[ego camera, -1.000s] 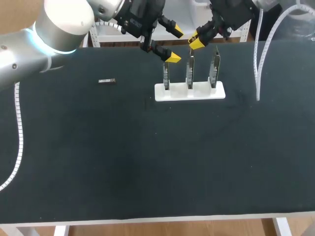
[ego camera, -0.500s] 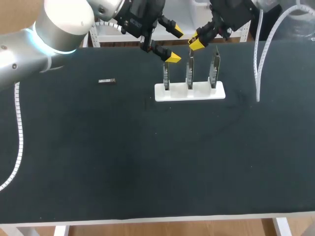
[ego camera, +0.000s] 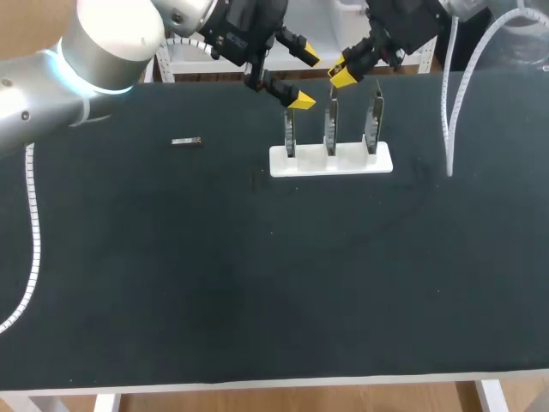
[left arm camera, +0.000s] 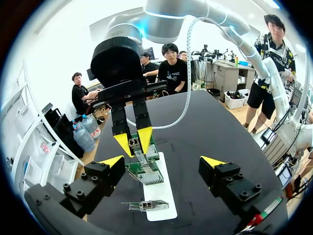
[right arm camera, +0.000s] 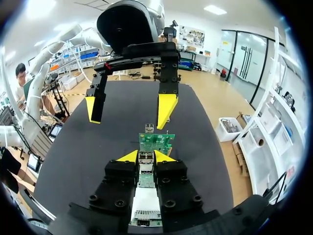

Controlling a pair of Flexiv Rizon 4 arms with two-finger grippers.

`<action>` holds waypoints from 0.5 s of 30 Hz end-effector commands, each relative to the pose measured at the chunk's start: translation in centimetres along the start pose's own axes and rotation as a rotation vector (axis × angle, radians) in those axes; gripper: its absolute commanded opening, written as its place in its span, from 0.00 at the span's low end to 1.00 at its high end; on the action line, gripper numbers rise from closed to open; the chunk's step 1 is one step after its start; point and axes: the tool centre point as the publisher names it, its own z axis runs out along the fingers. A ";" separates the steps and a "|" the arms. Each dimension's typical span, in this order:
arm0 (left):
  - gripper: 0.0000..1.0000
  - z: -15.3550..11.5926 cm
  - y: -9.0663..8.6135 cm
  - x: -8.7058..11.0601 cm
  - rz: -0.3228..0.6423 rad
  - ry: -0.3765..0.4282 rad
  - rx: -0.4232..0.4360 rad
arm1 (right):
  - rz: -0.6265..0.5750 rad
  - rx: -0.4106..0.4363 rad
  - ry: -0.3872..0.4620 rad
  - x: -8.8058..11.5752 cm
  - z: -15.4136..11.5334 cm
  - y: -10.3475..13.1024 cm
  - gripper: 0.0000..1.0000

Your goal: Pick up the optical module with the left hand, and insert it into the network port with the right hand.

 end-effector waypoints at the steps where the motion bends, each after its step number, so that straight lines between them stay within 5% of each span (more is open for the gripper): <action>1: 1.00 0.0 0.0 0.0 0.001 0.003 0.000 | -0.004 0.002 0.003 0.2 0.2 0.0 0.00; 15: 1.00 0.0 0.0 0.0 0.001 0.003 0.000 | -0.034 0.016 -0.002 -0.6 -0.5 0.3 0.00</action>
